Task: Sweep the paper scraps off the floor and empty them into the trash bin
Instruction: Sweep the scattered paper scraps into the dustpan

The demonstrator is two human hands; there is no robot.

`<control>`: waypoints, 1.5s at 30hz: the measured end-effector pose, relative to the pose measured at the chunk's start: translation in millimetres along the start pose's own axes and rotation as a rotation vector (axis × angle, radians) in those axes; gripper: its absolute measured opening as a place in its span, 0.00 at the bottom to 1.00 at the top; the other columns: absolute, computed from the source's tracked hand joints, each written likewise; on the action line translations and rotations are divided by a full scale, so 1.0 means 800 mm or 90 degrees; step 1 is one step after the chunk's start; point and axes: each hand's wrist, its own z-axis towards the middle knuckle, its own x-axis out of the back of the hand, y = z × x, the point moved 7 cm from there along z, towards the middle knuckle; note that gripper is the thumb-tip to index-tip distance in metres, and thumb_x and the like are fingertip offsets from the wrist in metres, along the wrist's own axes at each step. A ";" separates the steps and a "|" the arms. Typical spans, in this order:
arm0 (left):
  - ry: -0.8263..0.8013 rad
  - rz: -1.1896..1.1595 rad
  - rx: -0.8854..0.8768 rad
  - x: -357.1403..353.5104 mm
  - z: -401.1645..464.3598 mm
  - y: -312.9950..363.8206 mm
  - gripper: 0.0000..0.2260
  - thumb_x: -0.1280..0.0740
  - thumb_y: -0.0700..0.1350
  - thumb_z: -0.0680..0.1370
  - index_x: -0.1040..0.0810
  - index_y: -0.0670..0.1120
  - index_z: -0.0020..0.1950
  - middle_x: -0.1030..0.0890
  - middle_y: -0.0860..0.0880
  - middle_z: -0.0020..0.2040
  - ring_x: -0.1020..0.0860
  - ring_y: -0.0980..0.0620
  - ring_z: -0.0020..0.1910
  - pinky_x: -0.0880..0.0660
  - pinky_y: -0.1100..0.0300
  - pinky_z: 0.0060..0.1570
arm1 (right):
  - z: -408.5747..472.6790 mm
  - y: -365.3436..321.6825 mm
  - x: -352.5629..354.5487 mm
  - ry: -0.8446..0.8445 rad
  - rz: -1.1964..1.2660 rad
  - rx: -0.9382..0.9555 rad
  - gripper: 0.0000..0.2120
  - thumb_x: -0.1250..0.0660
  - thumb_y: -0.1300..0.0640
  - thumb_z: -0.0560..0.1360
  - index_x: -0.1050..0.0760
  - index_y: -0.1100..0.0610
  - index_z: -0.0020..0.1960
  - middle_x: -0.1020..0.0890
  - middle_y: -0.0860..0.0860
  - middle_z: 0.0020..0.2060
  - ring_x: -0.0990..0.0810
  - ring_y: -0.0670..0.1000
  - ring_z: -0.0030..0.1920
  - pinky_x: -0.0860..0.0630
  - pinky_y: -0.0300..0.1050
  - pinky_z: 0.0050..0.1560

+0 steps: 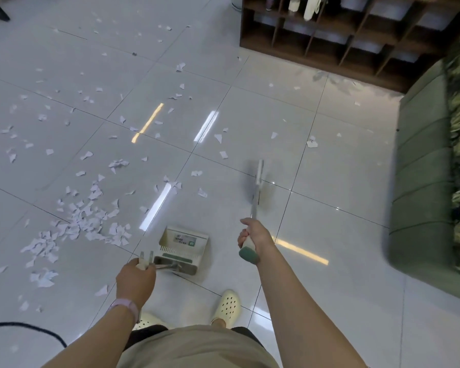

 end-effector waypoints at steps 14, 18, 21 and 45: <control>-0.120 -0.051 -0.057 -0.024 0.032 0.025 0.07 0.34 0.42 0.79 0.22 0.43 0.41 0.20 0.43 0.36 0.23 0.48 0.35 0.31 0.60 0.32 | -0.002 0.029 0.022 0.288 -0.066 0.018 0.05 0.40 0.69 0.72 0.32 0.61 0.41 0.26 0.54 0.36 0.27 0.53 0.33 0.31 0.42 0.31; -0.123 -0.061 -0.039 -0.008 0.081 0.022 0.08 0.34 0.42 0.80 0.23 0.43 0.41 0.20 0.43 0.37 0.23 0.47 0.36 0.30 0.60 0.33 | 0.012 0.052 -0.036 0.256 -0.125 -0.009 0.06 0.40 0.68 0.71 0.30 0.62 0.48 0.26 0.54 0.33 0.28 0.51 0.29 0.32 0.39 0.27; -0.164 -0.011 -0.083 0.009 0.114 0.035 0.07 0.36 0.41 0.79 0.25 0.44 0.41 0.21 0.46 0.37 0.24 0.51 0.36 0.33 0.62 0.31 | 0.035 0.078 -0.110 0.170 -0.098 -0.069 0.04 0.40 0.68 0.73 0.30 0.62 0.47 0.30 0.53 0.26 0.30 0.49 0.22 0.32 0.38 0.22; -0.217 -0.045 -0.134 0.140 0.336 0.087 0.08 0.33 0.46 0.77 0.18 0.48 0.53 0.16 0.50 0.47 0.19 0.54 0.41 0.22 0.61 0.37 | 0.074 -0.065 -0.458 -0.236 0.145 -0.116 0.13 0.40 0.69 0.76 0.37 0.55 0.39 0.37 0.46 0.24 0.36 0.43 0.18 0.38 0.32 0.16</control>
